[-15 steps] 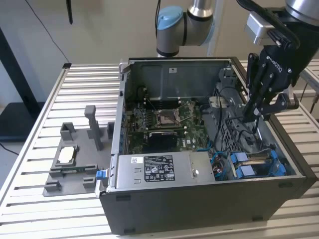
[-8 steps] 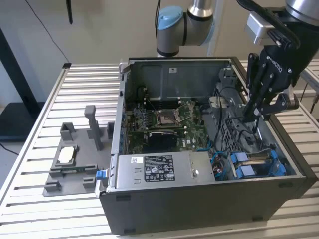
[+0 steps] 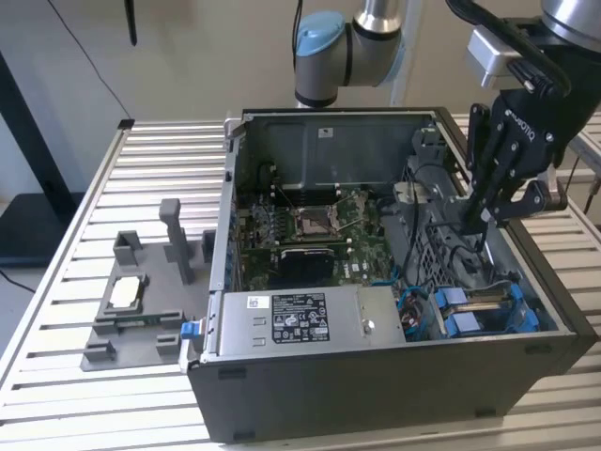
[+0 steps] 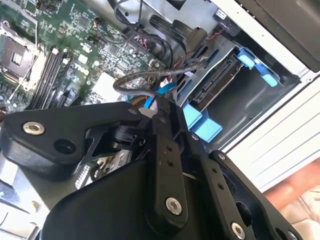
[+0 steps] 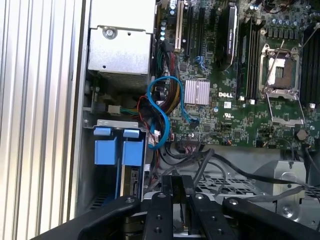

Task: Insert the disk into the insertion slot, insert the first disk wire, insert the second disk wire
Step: 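Insert the first disk wire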

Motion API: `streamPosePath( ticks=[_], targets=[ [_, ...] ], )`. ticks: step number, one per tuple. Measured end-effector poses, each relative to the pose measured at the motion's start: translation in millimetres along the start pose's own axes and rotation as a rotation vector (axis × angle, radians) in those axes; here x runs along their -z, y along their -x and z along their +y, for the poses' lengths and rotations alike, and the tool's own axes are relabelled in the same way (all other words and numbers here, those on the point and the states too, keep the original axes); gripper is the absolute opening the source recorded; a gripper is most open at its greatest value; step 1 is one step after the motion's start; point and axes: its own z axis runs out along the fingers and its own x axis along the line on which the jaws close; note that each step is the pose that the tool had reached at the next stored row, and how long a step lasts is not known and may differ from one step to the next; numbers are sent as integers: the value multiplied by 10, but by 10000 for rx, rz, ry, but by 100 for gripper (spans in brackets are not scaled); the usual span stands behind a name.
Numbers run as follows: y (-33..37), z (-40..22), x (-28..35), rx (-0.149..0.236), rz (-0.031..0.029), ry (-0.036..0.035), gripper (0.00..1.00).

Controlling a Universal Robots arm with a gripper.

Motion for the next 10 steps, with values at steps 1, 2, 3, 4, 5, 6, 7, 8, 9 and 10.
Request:
streamPosePath(
  ticks=[1, 2, 3, 4, 5, 6, 7, 8, 9, 10],
  targets=[
    [-7, -3, -1, 0, 10, 1, 19],
    [-14, -5, -2, -1, 20, 1, 19],
    [-21, -8, -5, -2, 33, 1, 19],
    [-27, -11, -7, -3, 50, 3, 19],
    [-34, -14, -10, -5, 73, 3, 19],
    [-41, -18, -12, -7, 97, 4, 19],
    [-47, -22, -15, -8, 122, 6, 19],
    [-54, -26, -17, -11, 154, 7, 19],
    [-60, -30, -19, -13, 180, 8, 19],
    [-67, -35, -23, -15, 205, 9, 19]
  ],
)
